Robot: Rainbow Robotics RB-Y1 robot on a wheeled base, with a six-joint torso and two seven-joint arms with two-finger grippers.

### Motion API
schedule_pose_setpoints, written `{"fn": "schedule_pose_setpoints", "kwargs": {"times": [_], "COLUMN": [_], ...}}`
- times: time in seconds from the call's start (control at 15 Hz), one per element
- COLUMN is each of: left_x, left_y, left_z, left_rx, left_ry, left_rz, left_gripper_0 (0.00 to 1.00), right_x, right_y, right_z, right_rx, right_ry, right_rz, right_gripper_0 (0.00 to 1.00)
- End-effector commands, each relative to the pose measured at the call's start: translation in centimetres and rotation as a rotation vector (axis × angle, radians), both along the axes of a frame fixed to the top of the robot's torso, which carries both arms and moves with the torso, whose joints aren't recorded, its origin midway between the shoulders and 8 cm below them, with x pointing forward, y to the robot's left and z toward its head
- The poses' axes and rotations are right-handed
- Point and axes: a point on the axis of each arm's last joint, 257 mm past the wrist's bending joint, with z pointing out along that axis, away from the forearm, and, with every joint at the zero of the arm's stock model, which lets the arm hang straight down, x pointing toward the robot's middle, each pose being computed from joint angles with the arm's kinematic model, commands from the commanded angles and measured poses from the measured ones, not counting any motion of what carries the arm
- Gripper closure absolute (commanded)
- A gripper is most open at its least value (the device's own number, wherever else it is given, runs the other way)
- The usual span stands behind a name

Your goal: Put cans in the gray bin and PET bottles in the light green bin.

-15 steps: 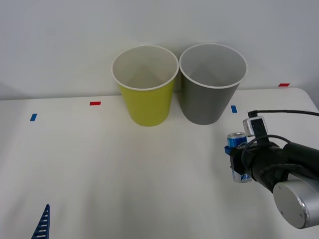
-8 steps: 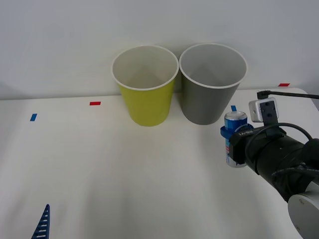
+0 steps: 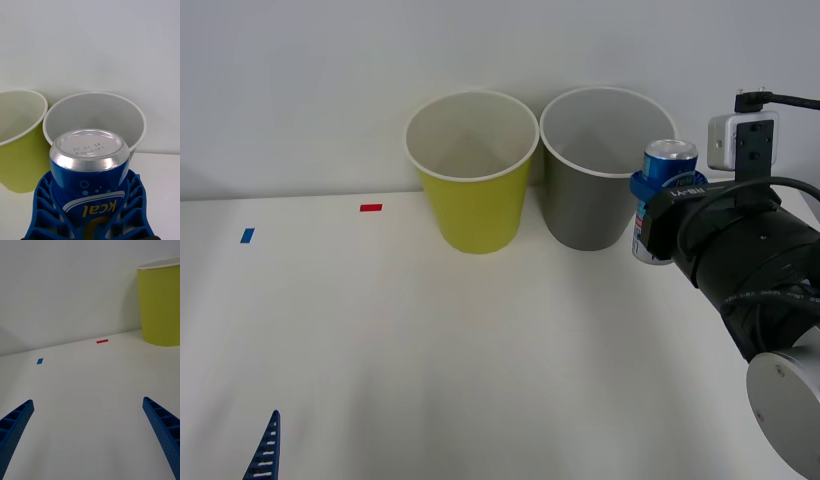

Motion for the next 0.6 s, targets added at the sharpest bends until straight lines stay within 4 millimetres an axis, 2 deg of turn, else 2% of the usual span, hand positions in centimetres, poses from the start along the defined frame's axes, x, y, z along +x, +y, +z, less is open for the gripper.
{"fn": "schedule_pose_setpoints", "kwargs": {"times": [0.07,0.4,0.6], "left_x": [0.0,0.0,0.0], "left_y": [0.0,0.0,0.0], "left_z": [0.0,0.0,0.0], "left_rx": [0.0,0.0,0.0], "left_ry": [0.0,0.0,0.0], "left_rz": [0.0,0.0,0.0], "left_gripper_0": [0.0,0.0,0.0], "right_x": [0.5,1.2,2.9], "right_y": [0.7,1.7,2.6], "right_z": [2.7,6.7,8.6], "right_rx": [0.059,0.059,0.053], "right_ry": [-0.054,-0.146,-0.206], "right_rz": [-0.022,-0.004,0.016], "right_gripper_0": [1.0,1.0,1.0]}}
